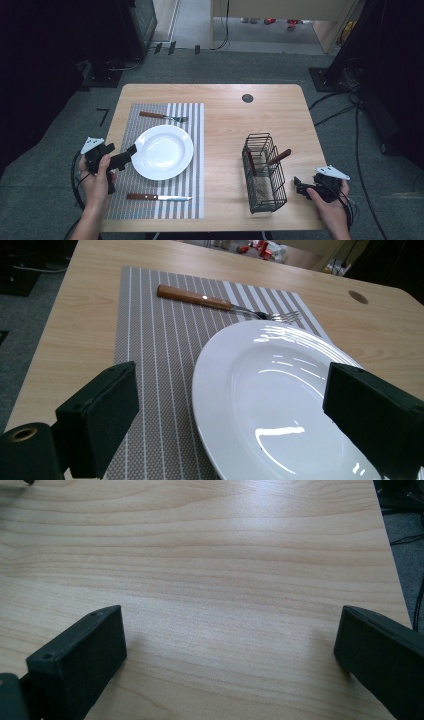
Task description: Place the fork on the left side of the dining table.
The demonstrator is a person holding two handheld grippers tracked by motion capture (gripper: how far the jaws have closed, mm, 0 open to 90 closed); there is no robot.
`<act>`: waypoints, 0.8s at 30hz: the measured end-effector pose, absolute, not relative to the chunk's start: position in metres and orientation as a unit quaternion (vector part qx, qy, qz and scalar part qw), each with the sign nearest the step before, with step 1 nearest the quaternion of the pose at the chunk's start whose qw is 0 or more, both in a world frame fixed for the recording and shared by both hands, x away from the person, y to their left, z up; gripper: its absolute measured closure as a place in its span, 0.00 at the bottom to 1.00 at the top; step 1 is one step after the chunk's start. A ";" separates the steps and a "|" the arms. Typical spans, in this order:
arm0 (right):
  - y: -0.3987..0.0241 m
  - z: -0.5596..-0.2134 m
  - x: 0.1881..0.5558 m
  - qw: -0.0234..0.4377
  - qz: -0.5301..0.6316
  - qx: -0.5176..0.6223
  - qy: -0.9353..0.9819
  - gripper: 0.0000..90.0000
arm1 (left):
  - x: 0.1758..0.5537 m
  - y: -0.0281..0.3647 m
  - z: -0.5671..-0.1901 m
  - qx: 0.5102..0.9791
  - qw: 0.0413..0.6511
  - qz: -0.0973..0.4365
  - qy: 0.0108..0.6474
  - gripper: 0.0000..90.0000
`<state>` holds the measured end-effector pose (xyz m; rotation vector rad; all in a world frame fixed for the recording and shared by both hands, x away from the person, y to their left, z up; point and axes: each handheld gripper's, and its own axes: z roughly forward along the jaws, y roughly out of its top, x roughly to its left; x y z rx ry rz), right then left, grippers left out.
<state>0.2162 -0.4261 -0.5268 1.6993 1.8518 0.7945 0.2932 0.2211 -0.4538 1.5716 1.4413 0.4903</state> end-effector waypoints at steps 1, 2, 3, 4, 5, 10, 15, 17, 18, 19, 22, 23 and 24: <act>-0.426 -0.527 0.216 0.250 0.292 0.624 0.680 0.00 | 0.291 0.222 -0.455 0.641 0.456 0.202 0.584 0.09; -0.426 -0.527 0.216 0.250 0.292 0.624 0.680 0.00 | 0.288 0.223 -0.457 0.643 0.453 0.205 0.583 0.09; -0.426 -0.527 0.216 0.250 0.292 0.624 0.680 0.00 | 0.286 0.224 -0.459 0.645 0.451 0.204 0.582 0.09; -0.426 -0.527 0.216 0.250 0.292 0.624 0.680 0.00 | 0.284 0.225 -0.461 0.646 0.450 0.202 0.583 0.09; -0.426 -0.527 0.216 0.250 0.292 0.624 0.680 0.00 | 0.282 0.227 -0.464 0.646 0.449 0.202 0.584 0.09; -0.426 -0.527 0.216 0.250 0.292 0.624 0.680 0.00 | 0.273 0.235 -0.475 0.648 0.438 0.204 0.589 0.09; -0.426 -0.527 0.216 0.250 0.292 0.624 0.680 0.00 | 0.263 0.241 -0.485 0.655 0.424 0.210 0.589 0.09; -0.426 -0.527 0.216 0.250 0.292 0.624 0.680 0.00 | 0.259 0.244 -0.489 0.660 0.413 0.213 0.590 0.09; -0.426 -0.527 0.216 0.250 0.292 0.624 0.680 0.00 | 0.258 0.246 -0.491 0.661 0.413 0.210 0.591 0.09; -0.426 -0.527 0.216 0.250 0.292 0.624 0.680 0.00 | 0.257 0.248 -0.493 0.660 0.410 0.210 0.593 0.09; -0.426 -0.527 0.216 0.250 0.292 0.624 0.680 0.00 | 0.256 0.252 -0.501 0.666 0.393 0.212 0.598 0.09; -0.426 -0.527 0.216 0.250 0.292 0.624 0.680 0.00 | 0.255 0.252 -0.502 0.668 0.388 0.213 0.598 0.09; -0.426 -0.527 0.216 0.250 0.292 0.624 0.680 0.00 | 0.255 0.251 -0.504 0.674 0.381 0.215 0.596 0.09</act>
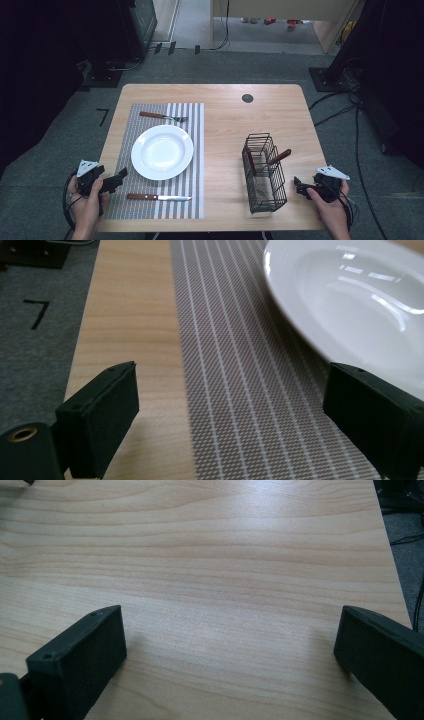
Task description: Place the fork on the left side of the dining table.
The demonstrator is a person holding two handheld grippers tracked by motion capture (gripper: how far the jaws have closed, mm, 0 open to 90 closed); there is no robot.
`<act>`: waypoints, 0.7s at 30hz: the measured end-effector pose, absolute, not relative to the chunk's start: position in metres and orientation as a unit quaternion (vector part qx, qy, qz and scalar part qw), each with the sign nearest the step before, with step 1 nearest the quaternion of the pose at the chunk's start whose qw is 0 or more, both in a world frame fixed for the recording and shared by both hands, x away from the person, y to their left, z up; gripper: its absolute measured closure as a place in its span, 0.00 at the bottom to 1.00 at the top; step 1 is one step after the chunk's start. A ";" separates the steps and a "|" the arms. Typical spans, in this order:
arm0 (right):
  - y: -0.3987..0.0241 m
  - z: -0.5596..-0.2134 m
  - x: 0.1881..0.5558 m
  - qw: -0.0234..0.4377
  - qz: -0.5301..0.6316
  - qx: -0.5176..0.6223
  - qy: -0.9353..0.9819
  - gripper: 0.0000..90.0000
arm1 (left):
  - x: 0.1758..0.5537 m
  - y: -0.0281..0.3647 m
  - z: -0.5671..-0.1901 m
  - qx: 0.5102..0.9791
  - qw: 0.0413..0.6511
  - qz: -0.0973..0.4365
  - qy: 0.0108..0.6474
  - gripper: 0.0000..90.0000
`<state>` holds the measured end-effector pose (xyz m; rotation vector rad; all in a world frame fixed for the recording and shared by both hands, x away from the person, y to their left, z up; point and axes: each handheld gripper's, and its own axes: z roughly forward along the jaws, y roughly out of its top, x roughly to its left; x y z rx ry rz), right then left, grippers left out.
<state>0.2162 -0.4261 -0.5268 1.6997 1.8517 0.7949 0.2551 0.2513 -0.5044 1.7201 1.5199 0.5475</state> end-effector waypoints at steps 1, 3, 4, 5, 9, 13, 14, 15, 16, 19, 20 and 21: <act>-0.426 -0.527 0.216 0.250 0.292 0.624 0.680 0.00 | 0.255 0.250 -0.506 0.678 0.375 0.216 0.594 0.09; -0.426 -0.527 0.216 0.250 0.292 0.624 0.680 0.00 | 0.256 0.249 -0.509 0.686 0.364 0.212 0.593 0.09; -0.426 -0.527 0.216 0.250 0.292 0.624 0.680 0.00 | 0.257 0.248 -0.510 0.691 0.356 0.211 0.593 0.09; -0.426 -0.527 0.216 0.250 0.292 0.624 0.680 0.00 | 0.257 0.247 -0.512 0.698 0.339 0.215 0.593 0.09; -0.426 -0.527 0.216 0.250 0.292 0.624 0.680 0.00 | 0.258 0.244 -0.515 0.706 0.327 0.221 0.588 0.09; -0.426 -0.527 0.216 0.250 0.292 0.624 0.680 0.00 | 0.256 0.238 -0.518 0.711 0.306 0.247 0.582 0.09; -0.426 -0.527 0.216 0.250 0.292 0.624 0.680 0.00 | 0.256 0.238 -0.518 0.711 0.306 0.247 0.582 0.09; -0.426 -0.527 0.216 0.250 0.292 0.624 0.680 0.00 | 0.256 0.238 -0.518 0.711 0.306 0.247 0.583 0.09; -0.426 -0.527 0.216 0.250 0.292 0.624 0.680 0.00 | 0.256 0.238 -0.518 0.711 0.306 0.247 0.583 0.09; -0.426 -0.527 0.216 0.250 0.292 0.624 0.680 0.00 | 0.256 0.238 -0.518 0.711 0.306 0.247 0.582 0.09; -0.426 -0.527 0.216 0.250 0.292 0.624 0.680 0.00 | 0.256 0.238 -0.518 0.712 0.306 0.247 0.582 0.09; -0.426 -0.527 0.216 0.250 0.292 0.624 0.680 0.00 | 0.256 0.238 -0.518 0.712 0.306 0.247 0.582 0.08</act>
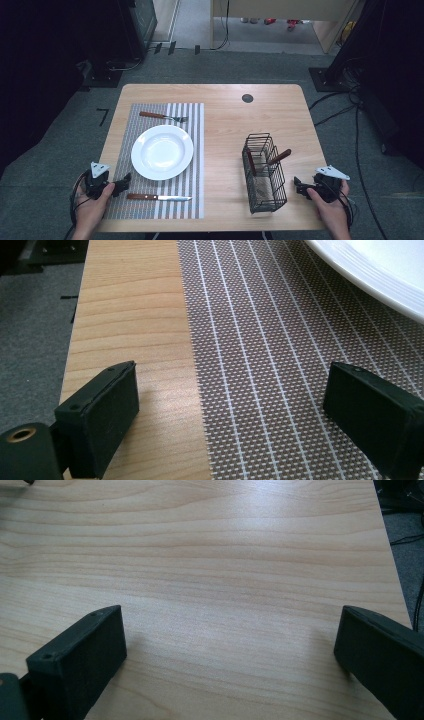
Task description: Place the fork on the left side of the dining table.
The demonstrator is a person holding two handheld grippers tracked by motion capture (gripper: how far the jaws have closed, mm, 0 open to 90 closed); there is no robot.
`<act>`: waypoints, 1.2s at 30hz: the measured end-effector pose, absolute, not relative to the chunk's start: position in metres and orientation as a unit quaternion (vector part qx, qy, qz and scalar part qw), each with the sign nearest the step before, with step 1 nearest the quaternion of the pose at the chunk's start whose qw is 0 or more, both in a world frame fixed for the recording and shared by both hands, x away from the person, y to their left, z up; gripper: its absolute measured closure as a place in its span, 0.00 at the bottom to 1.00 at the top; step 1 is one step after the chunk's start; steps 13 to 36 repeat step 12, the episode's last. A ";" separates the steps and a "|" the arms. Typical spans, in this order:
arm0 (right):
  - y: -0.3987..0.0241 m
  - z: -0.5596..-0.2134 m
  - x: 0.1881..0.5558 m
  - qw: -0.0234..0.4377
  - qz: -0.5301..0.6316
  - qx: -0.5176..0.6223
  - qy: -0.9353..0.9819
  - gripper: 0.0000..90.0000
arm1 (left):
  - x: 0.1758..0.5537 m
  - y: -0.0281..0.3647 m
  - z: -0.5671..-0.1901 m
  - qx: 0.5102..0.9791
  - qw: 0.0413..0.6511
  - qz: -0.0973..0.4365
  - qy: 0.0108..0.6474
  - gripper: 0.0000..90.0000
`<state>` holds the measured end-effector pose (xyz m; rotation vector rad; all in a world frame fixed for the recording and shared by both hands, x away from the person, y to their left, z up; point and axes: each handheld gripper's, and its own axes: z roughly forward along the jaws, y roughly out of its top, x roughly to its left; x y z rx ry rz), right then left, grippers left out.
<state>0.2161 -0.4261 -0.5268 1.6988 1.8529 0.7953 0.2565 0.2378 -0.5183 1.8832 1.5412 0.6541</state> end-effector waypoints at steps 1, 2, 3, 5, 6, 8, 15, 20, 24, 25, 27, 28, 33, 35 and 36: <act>-0.426 -0.527 0.216 0.250 0.292 0.623 0.681 0.00 | 0.257 0.238 -0.518 0.711 0.307 0.247 0.583 0.08; -0.426 -0.527 0.216 0.249 0.293 0.623 0.682 0.00 | 0.257 0.238 -0.518 0.711 0.307 0.247 0.583 0.08; -0.426 -0.527 0.216 0.248 0.293 0.623 0.682 0.00 | 0.257 0.238 -0.518 0.711 0.306 0.247 0.582 0.08; -0.426 -0.527 0.216 0.248 0.293 0.622 0.682 0.00 | 0.257 0.238 -0.518 0.711 0.306 0.247 0.583 0.08; -0.426 -0.527 0.216 0.248 0.293 0.622 0.682 0.00 | 0.257 0.238 -0.518 0.711 0.306 0.247 0.583 0.08; -0.426 -0.527 0.216 0.248 0.293 0.622 0.683 0.00 | 0.257 0.238 -0.518 0.711 0.305 0.247 0.584 0.07; -0.426 -0.527 0.216 0.247 0.293 0.622 0.683 0.00 | 0.258 0.238 -0.518 0.711 0.304 0.247 0.584 0.07; -0.426 -0.527 0.216 0.247 0.293 0.622 0.683 0.00 | 0.258 0.238 -0.518 0.711 0.304 0.247 0.584 0.07; -0.426 -0.527 0.216 0.247 0.293 0.622 0.683 0.00 | 0.258 0.238 -0.518 0.711 0.304 0.247 0.584 0.07; -0.426 -0.527 0.216 0.247 0.293 0.622 0.683 0.00 | 0.258 0.238 -0.518 0.711 0.304 0.247 0.584 0.07; -0.426 -0.527 0.216 0.247 0.293 0.622 0.683 0.00 | 0.258 0.238 -0.518 0.711 0.304 0.247 0.584 0.07; -0.426 -0.527 0.216 0.247 0.293 0.622 0.683 0.00 | 0.258 0.238 -0.518 0.711 0.304 0.247 0.584 0.07; -0.426 -0.527 0.216 0.247 0.293 0.622 0.683 0.00 | 0.258 0.238 -0.518 0.711 0.304 0.247 0.584 0.07; -0.426 -0.527 0.216 0.247 0.293 0.622 0.683 0.00 | 0.258 0.238 -0.518 0.711 0.304 0.247 0.584 0.07; -0.426 -0.527 0.216 0.247 0.293 0.622 0.683 0.00 | 0.258 0.238 -0.518 0.711 0.304 0.247 0.584 0.07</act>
